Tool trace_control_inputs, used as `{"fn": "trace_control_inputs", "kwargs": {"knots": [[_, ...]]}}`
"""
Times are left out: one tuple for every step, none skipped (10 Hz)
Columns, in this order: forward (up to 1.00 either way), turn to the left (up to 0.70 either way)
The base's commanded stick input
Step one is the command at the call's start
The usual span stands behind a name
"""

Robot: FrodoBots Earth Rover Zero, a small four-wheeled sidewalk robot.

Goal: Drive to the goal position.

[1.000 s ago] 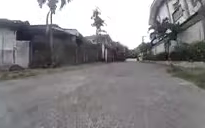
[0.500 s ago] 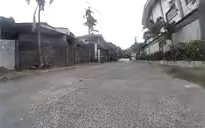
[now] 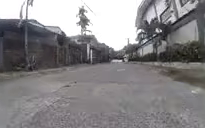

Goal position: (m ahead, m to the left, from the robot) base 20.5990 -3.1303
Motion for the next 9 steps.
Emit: {"fn": "trace_control_inputs", "kwargs": {"knots": [[1.0,-0.22],[1.0,-0.22],[1.0,-0.22],[1.0,-0.22],[1.0,-0.22],[1.0,-0.22],[1.0,-0.06],[1.0,0.18],[1.0,0.18]]}}
